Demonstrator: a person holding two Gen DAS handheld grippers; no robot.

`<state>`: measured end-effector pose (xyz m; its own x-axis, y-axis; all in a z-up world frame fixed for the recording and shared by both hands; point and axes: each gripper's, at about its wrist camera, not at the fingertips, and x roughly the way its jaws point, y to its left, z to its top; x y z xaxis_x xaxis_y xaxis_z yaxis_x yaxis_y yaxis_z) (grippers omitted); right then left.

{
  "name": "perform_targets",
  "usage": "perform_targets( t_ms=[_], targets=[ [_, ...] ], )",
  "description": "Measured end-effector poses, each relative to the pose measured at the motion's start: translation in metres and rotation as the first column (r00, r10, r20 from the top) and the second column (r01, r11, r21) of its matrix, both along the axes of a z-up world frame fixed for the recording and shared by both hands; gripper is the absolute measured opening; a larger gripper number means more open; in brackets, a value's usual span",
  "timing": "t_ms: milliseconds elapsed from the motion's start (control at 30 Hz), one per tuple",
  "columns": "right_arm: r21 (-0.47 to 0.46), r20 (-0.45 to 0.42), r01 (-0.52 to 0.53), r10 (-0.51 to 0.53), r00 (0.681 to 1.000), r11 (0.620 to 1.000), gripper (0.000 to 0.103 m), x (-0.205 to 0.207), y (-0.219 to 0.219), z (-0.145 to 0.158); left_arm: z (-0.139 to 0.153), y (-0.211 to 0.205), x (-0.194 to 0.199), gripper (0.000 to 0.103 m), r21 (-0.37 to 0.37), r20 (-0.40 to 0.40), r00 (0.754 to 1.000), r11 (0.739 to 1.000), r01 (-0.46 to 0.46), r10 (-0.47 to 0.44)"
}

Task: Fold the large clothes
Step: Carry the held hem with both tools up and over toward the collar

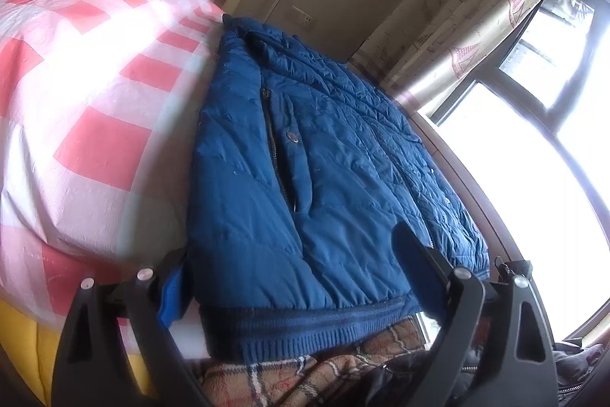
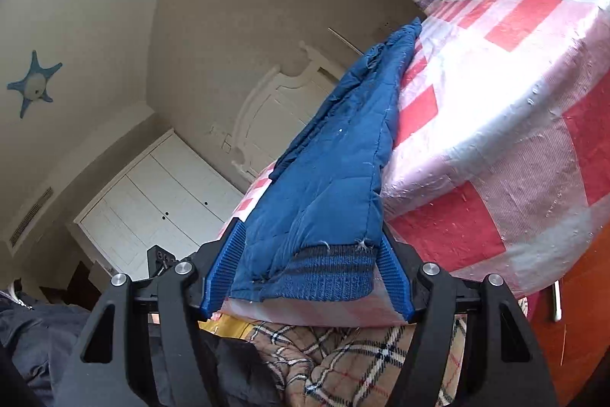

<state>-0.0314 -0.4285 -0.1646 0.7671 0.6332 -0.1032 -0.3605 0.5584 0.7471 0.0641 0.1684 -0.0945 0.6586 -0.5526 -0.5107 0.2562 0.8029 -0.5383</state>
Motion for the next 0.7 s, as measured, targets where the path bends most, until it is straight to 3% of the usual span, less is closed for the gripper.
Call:
perform_targets(
  t_ms=[67,133,200,300,333,400,500,567,633,700],
  targets=[
    [0.003,0.008,0.012,-0.012,1.000,1.000,0.066,0.000,0.000,0.008,0.000,0.000,0.000,0.084,0.008,-0.009,1.000,1.000,-0.011,0.011],
    [-0.042,-0.023,0.040,-0.041,0.999,0.998,0.066,0.008,0.005,0.016,0.000,0.002,-0.002,0.065,0.011,-0.007,0.999,0.999,-0.034,0.034],
    [-0.088,-0.039,0.052,-0.056,0.998,0.995,0.064,0.016,0.015,0.021,0.001,0.006,-0.005,0.058,0.001,-0.001,0.999,0.999,-0.043,0.043],
    [-0.088,-0.054,0.086,-0.091,0.994,0.992,0.050,0.021,0.019,0.022,0.000,0.013,-0.007,0.050,-0.025,-0.005,0.999,0.999,-0.047,0.047],
    [-0.098,-0.062,0.097,-0.104,0.993,0.990,0.039,0.022,0.021,0.021,-0.001,0.014,-0.007,0.047,-0.017,-0.010,0.999,0.999,-0.049,0.048],
    [-0.096,-0.063,0.112,-0.118,0.991,0.989,0.035,0.019,0.022,0.018,-0.007,0.011,-0.005,0.047,0.018,-0.032,0.999,0.999,-0.038,0.039],
    [-0.075,-0.081,0.107,-0.113,0.990,0.991,0.034,0.015,0.023,0.016,-0.004,0.005,-0.005,0.058,0.039,-0.022,1.000,0.999,-0.017,0.018],
    [-0.104,-0.097,0.114,-0.124,0.988,0.988,0.031,0.016,0.026,0.019,-0.002,0.001,-0.003,0.059,0.060,-0.032,0.999,0.998,-0.019,0.021],
    [-0.132,-0.118,0.127,-0.143,0.983,0.983,0.026,0.018,0.030,0.023,-0.003,-0.003,-0.001,0.024,0.113,-0.051,0.998,0.993,-0.025,0.031],
    [-0.147,-0.130,0.135,-0.155,0.979,0.980,0.020,0.016,0.033,0.024,-0.005,0.004,-0.004,0.017,0.067,-0.046,0.999,0.998,-0.019,0.022]
  ],
)
